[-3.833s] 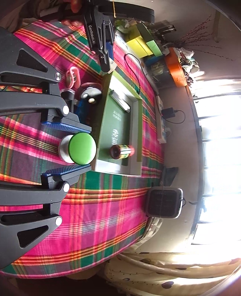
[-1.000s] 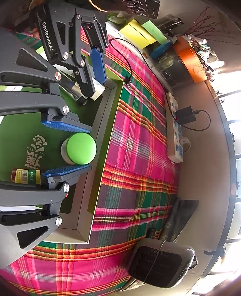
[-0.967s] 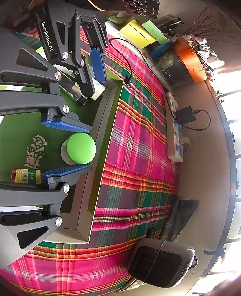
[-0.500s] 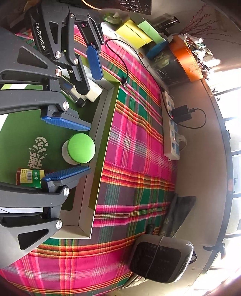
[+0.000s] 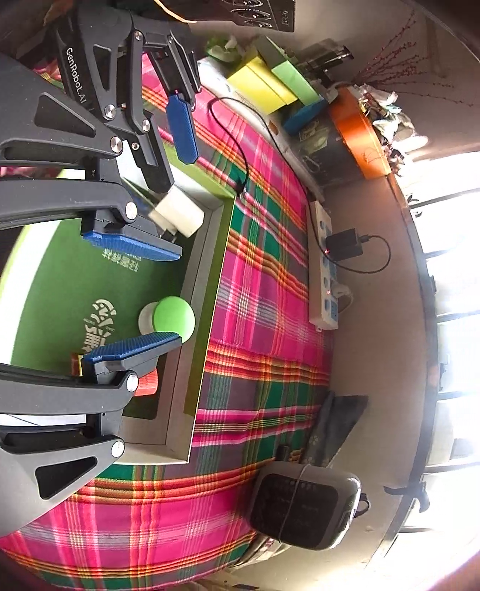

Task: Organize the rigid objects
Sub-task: 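Open the right tool to release the knob while the left tool releases the charger, then withdraw both open tools from the box toward the remaining items, then grasp the black rectangular device with the right tool while the left tool grasps the pink-white clip, then lift and carry the black device in the right tool while the left tool carries the clip toward the box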

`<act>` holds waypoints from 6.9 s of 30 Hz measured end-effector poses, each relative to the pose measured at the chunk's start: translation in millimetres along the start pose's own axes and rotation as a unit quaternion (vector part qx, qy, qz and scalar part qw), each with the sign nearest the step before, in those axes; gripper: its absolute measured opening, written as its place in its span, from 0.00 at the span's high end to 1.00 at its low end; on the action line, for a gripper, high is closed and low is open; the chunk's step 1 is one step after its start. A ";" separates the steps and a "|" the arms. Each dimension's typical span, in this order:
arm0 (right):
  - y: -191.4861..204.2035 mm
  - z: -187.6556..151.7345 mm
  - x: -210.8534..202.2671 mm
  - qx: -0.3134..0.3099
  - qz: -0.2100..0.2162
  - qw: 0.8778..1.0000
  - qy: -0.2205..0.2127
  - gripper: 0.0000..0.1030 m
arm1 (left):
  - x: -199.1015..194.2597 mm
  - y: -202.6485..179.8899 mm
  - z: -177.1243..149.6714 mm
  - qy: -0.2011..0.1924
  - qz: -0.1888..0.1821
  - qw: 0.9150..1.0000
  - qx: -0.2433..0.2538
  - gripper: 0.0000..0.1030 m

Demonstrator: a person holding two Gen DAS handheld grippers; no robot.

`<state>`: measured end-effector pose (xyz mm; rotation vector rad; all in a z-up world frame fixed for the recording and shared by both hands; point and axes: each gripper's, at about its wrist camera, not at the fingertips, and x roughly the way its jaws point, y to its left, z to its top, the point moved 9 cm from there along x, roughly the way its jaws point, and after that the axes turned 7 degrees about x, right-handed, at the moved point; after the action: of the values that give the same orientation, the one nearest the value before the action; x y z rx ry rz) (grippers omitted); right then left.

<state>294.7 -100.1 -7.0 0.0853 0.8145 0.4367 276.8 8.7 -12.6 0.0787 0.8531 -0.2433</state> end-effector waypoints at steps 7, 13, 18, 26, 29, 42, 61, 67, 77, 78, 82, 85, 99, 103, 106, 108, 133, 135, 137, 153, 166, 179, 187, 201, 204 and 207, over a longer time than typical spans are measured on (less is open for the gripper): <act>7.7 -7.6 -20.5 -0.006 0.004 1.000 -0.012 0.59 | -22.9 -4.8 -7.4 -0.013 0.002 1.000 0.003 0.58; 9.1 -25.5 -39.0 -0.006 0.009 1.000 -0.019 0.59 | -37.8 -9.6 -20.3 -0.016 0.001 1.000 0.006 0.58; 9.4 -43.2 -52.4 -0.020 0.010 1.000 -0.022 0.59 | -50.2 -13.0 -36.9 -0.020 -0.004 1.000 0.008 0.58; 6.4 -73.0 -67.0 -0.027 0.012 0.999 -0.020 0.59 | -60.3 -18.7 -61.6 -0.018 -0.006 1.000 0.006 0.58; 5.9 -82.1 -70.6 -0.036 0.008 0.999 -0.019 0.59 | -63.0 -21.0 -71.7 -0.016 -0.010 1.000 0.004 0.58; 21.2 -124.8 -71.4 -0.072 0.053 0.996 0.017 0.59 | -65.0 -31.7 -111.9 0.003 -0.026 1.000 0.002 0.58; 28.5 -157.7 -70.4 -0.124 0.047 0.989 0.064 0.59 | -62.0 -35.5 -128.8 0.012 -0.062 0.998 -0.007 0.52; 32.5 -168.9 -68.1 -0.132 0.034 0.988 0.077 0.59 | -58.1 -43.2 -128.1 0.016 -0.071 0.997 0.007 0.52; 34.6 -168.5 -67.6 -0.129 0.015 0.989 0.071 0.59 | -50.8 -57.6 -125.0 0.026 -0.072 0.997 0.033 0.52; 33.0 -167.7 -67.3 -0.125 0.013 0.990 0.070 0.59 | -49.6 -59.0 -124.5 0.027 -0.071 0.996 0.036 0.52; 24.1 -162.5 -66.3 -0.095 0.006 0.993 0.066 0.59 | -46.9 -64.6 -122.5 0.029 -0.073 0.996 0.045 0.52; 21.4 -161.4 -66.9 -0.086 0.010 0.994 0.065 0.59 | -43.5 -67.6 -124.1 0.035 -0.067 0.996 0.054 0.52; 11.9 -159.4 -69.8 -0.069 -0.003 0.996 0.058 0.69 | -38.9 -70.0 -123.0 0.034 -0.038 0.997 0.066 0.52; 11.6 -159.1 -70.9 -0.066 0.000 0.996 0.056 0.69 | -38.4 -68.6 -122.6 0.032 -0.036 0.997 0.062 0.53; 11.8 -159.1 -71.7 -0.066 -0.001 0.996 0.054 0.69 | -39.2 -65.1 -123.4 0.031 -0.024 0.998 0.058 0.61; 12.3 -158.6 -71.8 -0.069 -0.002 0.996 0.052 0.69 | -40.1 -62.8 -123.8 0.030 -0.023 0.998 0.052 0.65; 17.6 -165.3 -73.5 -0.076 -0.017 0.995 0.055 0.72 | -50.7 -55.5 -133.5 0.016 0.006 0.999 0.038 0.78; 18.0 -164.6 -71.9 -0.077 -0.018 0.995 0.057 0.72 | -50.6 -55.6 -133.5 0.015 0.008 0.999 0.040 0.78; 19.4 -163.9 -70.4 -0.081 -0.022 0.995 0.057 0.72 | -50.5 -55.9 -133.6 0.015 0.008 0.999 0.040 0.78; 22.9 -163.1 -67.7 -0.082 -0.027 0.995 0.054 0.72 | -50.8 -56.1 -134.0 0.015 0.009 0.999 0.042 0.78; 22.2 -163.5 -72.3 -0.075 -0.021 0.996 0.048 0.72 | -51.3 -56.1 -134.6 0.015 0.009 0.999 0.040 0.78; 26.3 -157.5 -87.3 -0.070 -0.012 0.997 0.030 0.72 | -65.5 -55.0 -125.3 0.000 0.002 0.999 0.034 0.78; 27.9 -145.5 -95.1 -0.067 -0.013 0.998 0.016 0.72 | -76.0 -52.9 -110.0 -0.014 0.000 0.999 0.035 0.78; 15.1 -112.8 -96.6 -0.056 -0.024 0.998 0.000 0.72 | -69.8 -44.3 -72.2 -0.026 -0.012 0.999 0.026 0.78; 10.4 -106.4 -91.9 -0.051 -0.021 0.998 0.003 0.72 | -66.3 -42.1 -62.8 -0.027 -0.012 0.999 0.026 0.78; 4.1 -97.0 -86.7 -0.045 -0.028 0.999 0.002 0.72 | -60.3 -39.6 -54.6 -0.026 -0.012 0.999 0.027 0.78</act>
<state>171.2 -140.7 -13.4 -0.0221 0.7980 0.4193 188.9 -9.8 -1.9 0.1117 0.7960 -0.2901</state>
